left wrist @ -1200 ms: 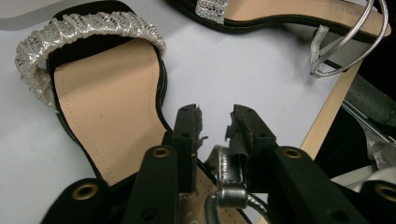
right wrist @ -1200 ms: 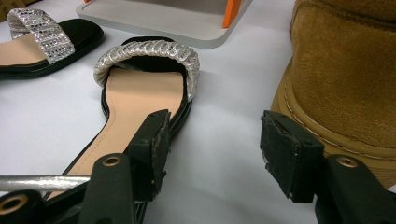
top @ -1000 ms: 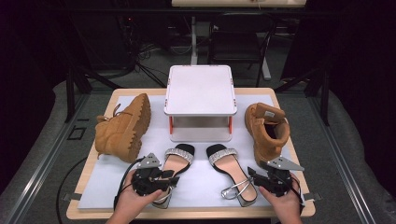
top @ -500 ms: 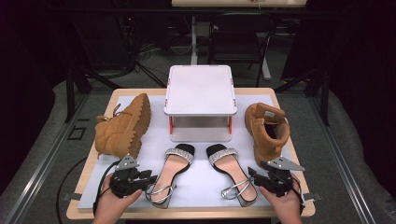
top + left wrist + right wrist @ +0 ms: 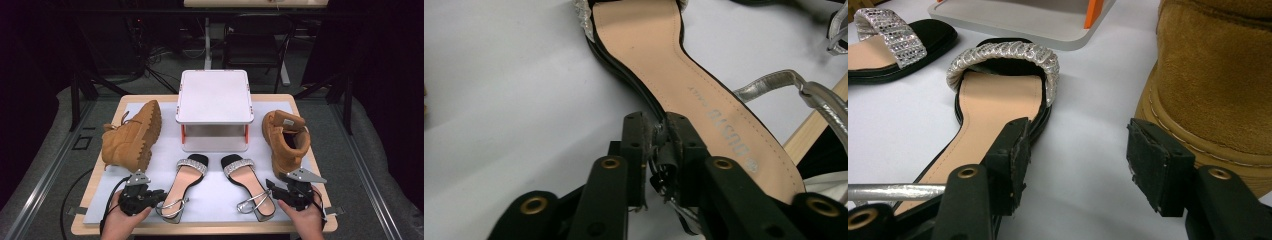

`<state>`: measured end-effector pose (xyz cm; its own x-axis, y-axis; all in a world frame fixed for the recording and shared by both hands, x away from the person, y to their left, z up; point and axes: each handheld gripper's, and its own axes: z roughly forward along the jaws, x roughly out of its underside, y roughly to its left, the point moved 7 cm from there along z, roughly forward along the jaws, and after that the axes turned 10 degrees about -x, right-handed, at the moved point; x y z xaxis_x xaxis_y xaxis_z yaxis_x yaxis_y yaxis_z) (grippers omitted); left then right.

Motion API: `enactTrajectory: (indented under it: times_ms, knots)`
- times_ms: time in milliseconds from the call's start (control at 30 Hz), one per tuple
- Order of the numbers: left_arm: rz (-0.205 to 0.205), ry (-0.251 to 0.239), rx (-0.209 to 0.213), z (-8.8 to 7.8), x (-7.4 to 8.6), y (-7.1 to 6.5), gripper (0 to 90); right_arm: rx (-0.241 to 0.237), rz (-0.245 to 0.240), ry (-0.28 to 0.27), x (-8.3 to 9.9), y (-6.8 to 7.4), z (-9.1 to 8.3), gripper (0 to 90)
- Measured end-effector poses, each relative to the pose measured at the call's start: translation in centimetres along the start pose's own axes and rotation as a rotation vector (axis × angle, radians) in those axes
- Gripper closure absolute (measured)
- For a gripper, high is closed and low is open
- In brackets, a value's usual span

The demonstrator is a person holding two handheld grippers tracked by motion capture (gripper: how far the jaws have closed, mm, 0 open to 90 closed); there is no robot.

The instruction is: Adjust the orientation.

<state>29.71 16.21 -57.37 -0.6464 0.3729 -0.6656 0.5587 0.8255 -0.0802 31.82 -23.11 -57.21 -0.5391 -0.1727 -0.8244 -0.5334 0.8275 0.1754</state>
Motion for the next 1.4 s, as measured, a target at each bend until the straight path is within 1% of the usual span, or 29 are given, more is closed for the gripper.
enactTrajectory:
  times_ms: [100, 200, 233, 300, 333, 367, 400, 433, 467, 500, 533, 567, 633, 700, 733, 767, 800, 833, 867, 967, 1267, 1333, 1400]
  knots:
    - [0.006, 0.0, -0.005, -0.1, -0.1, -0.1, 84.4, -0.001, -0.002, -0.001, 0.0, 0.0, 0.0, 42.4]
    - [0.016, -0.009, -0.012, -0.2, -0.3, -0.1, 85.3, 0.001, -0.001, -0.001, 0.0, 0.0, 0.0, 42.4]
    - [0.023, -0.014, -0.024, -0.3, -0.5, 0.0, 85.4, -0.001, 0.0, -0.005, 0.0, 0.0, 0.0, 42.4]
    - [0.028, -0.016, -0.029, -0.4, -0.6, 0.1, 85.5, -0.001, -0.001, -0.003, 0.0, 0.0, 0.0, 42.4]
    - [0.022, -0.023, -0.036, -0.4, -0.7, 0.3, 85.7, -0.001, -0.001, -0.003, 0.0, 0.0, 0.0, 42.4]
    - [0.023, -0.028, -0.041, -0.5, -0.8, 0.5, 87.7, 0.0, -0.001, -0.002, 0.0, 0.0, 0.0, 42.4]
    - [0.024, -0.027, -0.049, -0.4, -0.8, 0.8, 87.8, -0.001, -0.001, -0.002, 0.0, 0.0, 0.0, 42.4]
    - [0.007, -0.032, -0.055, -0.4, -0.9, 1.3, 87.8, -0.002, -0.003, 0.001, 0.0, 0.0, 0.0, 42.4]
    - [0.007, -0.032, -0.055, -0.4, -0.9, 1.3, 87.8, -0.002, -0.003, 0.001, 0.0, 0.0, 0.0, 42.4]
    - [0.004, -0.033, -0.069, -0.4, -1.0, 1.8, 87.8, -0.001, -0.004, 0.008, 0.0, 0.0, -0.1, 42.4]
    - [0.004, -0.033, -0.069, -0.4, -1.0, 1.8, 87.8, -0.001, -0.004, 0.008, 0.0, 0.0, -0.1, 42.4]
    - [0.006, -0.035, -0.08, -0.4, -1.1, 2.2, 87.8, -0.001, -0.003, 0.008, 0.0, 0.0, 0.0, 42.4]
    - [0.002, -0.033, -0.086, -0.4, -1.1, 2.5, 87.8, 0.0, -0.003, 0.009, 0.0, 0.0, 0.0, 42.4]
    - [-0.002, -0.036, -0.106, -0.5, -1.2, 3.1, 87.8, 0.0, -0.005, 0.008, 0.0, 0.0, 0.0, 42.4]
    - [-0.009, -0.04, -0.123, -0.5, -1.2, 3.5, 87.8, 0.0, -0.005, 0.007, 0.0, 0.0, -0.1, 42.4]
    - [-0.009, -0.04, -0.123, -0.5, -1.2, 3.5, 87.8, 0.0, -0.005, 0.007, 0.0, 0.0, -0.1, 42.4]
    - [-0.018, -0.037, -0.125, -0.6, -1.1, 3.8, 87.8, -0.001, -0.004, 0.006, 0.0, 0.0, -0.1, 42.4]
    - [-0.035, -0.04, -0.131, -0.8, -1.0, 4.3, 87.8, -0.001, -0.001, 0.004, 0.0, 0.0, -0.1, 42.4]
    - [-0.035, -0.04, -0.131, -0.8, -1.0, 4.3, 87.8, -0.001, -0.001, 0.004, 0.0, 0.0, -0.1, 42.4]
    - [-0.061, -0.041, -0.131, -0.9, -0.8, 4.9, 87.7, -0.001, -0.001, 0.004, 0.0, 0.0, -0.1, 42.4]
    - [-0.052, -0.046, -0.126, -1.0, -0.8, 5.0, 86.9, -0.001, -0.002, 0.007, 0.0, 0.0, -0.1, 42.4]
    - [-0.047, -0.057, -0.135, -1.0, -0.8, 5.2, 85.5, -0.001, -0.003, 0.005, 0.0, 0.0, -0.1, 42.4]
    - [-0.052, -0.057, -0.134, -1.2, -0.8, 5.2, 80.3, -0.002, -0.003, 0.006, 0.0, 0.0, -0.1, 42.4]
